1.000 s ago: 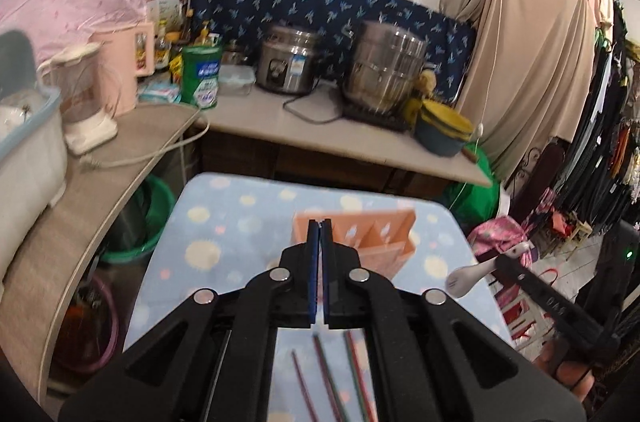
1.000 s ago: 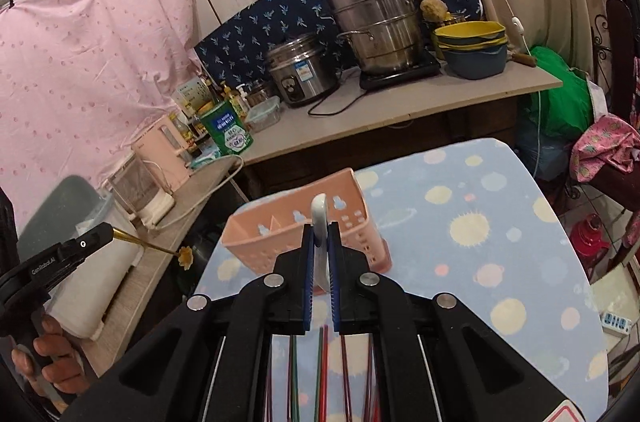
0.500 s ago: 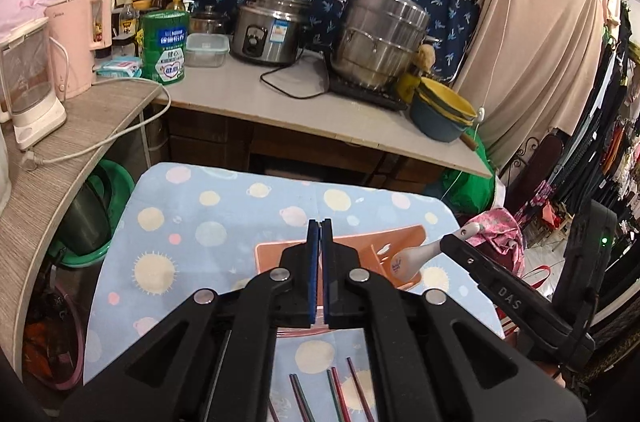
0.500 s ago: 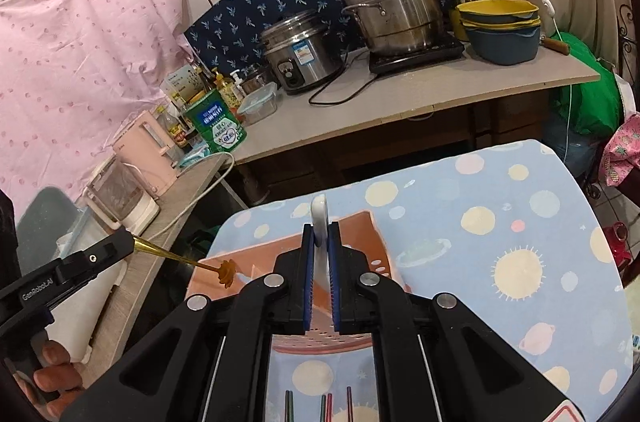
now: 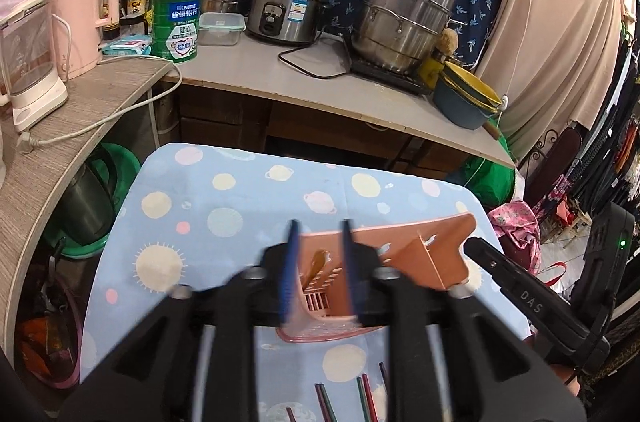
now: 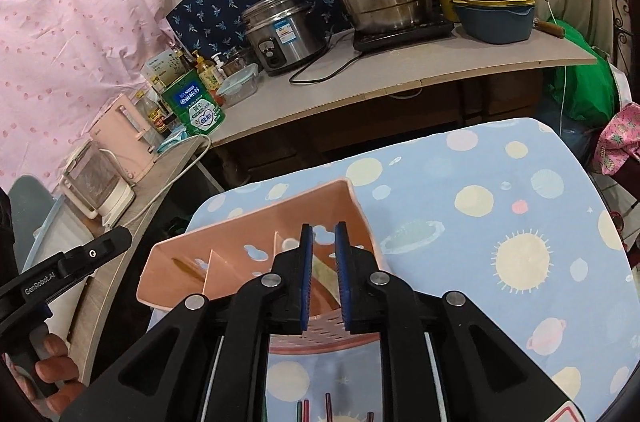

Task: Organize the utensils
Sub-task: 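Open both tools to drop the spoons into the pink holder, then move both tools back down toward the row of chopsticks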

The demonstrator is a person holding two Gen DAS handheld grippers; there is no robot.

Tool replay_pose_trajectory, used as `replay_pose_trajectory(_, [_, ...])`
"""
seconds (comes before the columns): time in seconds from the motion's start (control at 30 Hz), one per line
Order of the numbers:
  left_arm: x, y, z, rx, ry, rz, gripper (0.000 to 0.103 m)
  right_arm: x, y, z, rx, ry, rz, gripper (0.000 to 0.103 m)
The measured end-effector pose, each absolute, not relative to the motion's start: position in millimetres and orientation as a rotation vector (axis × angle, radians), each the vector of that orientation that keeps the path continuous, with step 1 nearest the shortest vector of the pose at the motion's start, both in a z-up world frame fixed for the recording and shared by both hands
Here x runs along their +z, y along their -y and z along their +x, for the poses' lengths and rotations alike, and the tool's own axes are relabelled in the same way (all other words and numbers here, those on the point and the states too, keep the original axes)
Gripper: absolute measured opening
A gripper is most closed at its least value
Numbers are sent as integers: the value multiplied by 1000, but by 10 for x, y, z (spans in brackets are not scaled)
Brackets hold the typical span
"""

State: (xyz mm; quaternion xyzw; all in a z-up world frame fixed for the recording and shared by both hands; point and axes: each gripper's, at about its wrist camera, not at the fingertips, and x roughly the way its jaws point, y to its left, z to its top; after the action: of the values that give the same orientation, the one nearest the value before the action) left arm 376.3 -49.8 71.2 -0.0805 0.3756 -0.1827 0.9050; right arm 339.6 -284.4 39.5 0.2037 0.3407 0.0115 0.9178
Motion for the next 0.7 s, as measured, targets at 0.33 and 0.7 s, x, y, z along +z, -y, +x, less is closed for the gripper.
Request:
replay_pose_trajectory(0.33, [892, 273, 3347, -293, -717, -153, 53, 563, 2779, 2982, 53, -704, 418, 23])
replay_pose_trajectory(0.7, [510, 17, 2359, -257, -778, -87, 53, 160, 2635, 1743, -15, -811, 330, 30])
